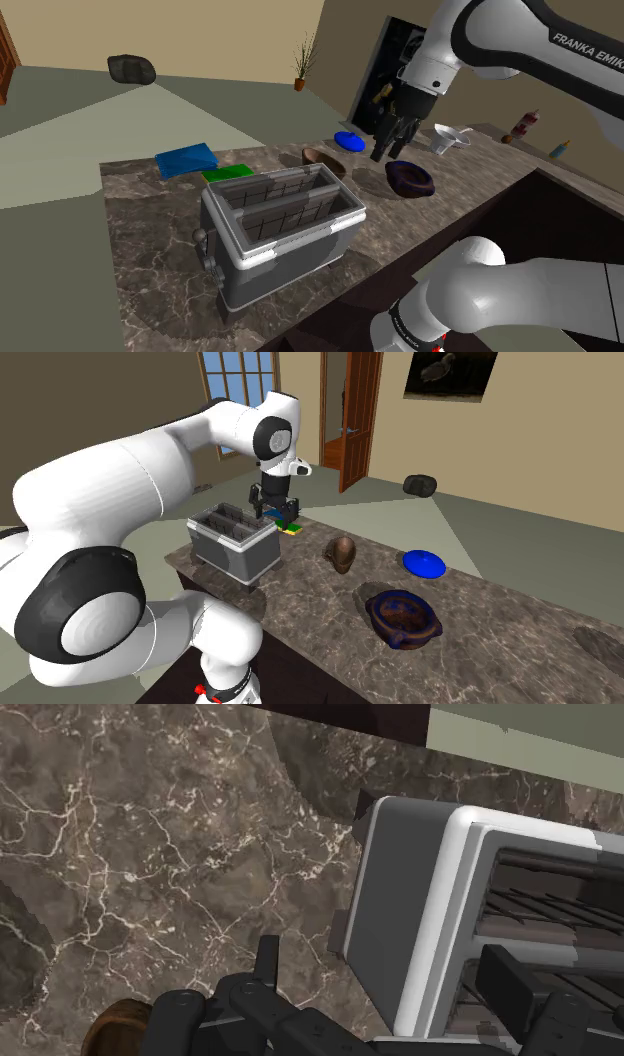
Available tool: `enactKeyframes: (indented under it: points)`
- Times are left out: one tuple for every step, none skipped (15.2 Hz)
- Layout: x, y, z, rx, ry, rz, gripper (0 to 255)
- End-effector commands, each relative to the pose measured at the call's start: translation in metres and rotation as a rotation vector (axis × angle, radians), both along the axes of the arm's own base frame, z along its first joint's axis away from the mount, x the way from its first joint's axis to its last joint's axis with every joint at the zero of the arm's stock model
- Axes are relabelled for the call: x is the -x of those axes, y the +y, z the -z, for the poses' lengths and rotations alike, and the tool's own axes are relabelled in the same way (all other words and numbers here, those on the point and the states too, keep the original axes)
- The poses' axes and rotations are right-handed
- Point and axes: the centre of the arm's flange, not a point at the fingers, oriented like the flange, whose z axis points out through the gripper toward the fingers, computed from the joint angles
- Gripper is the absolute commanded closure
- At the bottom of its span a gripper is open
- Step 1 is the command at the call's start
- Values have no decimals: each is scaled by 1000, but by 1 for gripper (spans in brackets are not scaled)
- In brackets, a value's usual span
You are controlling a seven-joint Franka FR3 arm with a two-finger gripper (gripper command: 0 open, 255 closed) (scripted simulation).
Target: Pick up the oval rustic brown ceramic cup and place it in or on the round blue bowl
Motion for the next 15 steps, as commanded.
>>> enactKeyframes:
  points:
    - [0,0,0,0,0,0,0]
    - [-8,-2,9,10,-5,-2,0]
    - [-17,-4,18,19,-10,-3,0]
    - [-25,-6,26,29,-15,-5,0]
    - [-33,-8,35,38,-20,-7,0]
    - [-42,-10,43,48,-26,-9,0]
    - [-50,-12,52,57,-31,-10,0]
    - [-59,-14,60,67,-36,-12,0]
    - [-67,-16,69,76,-41,-14,0]
    - [-76,-19,77,86,-46,-16,0]
    - [-85,-21,85,95,-51,-17,0]
    - [-93,-24,93,105,-56,-19,0]
    - [-102,-26,102,114,-61,-21,0]
    - [-111,-29,110,124,-66,-22,0]
    - [-120,-31,118,133,-71,-24,0]
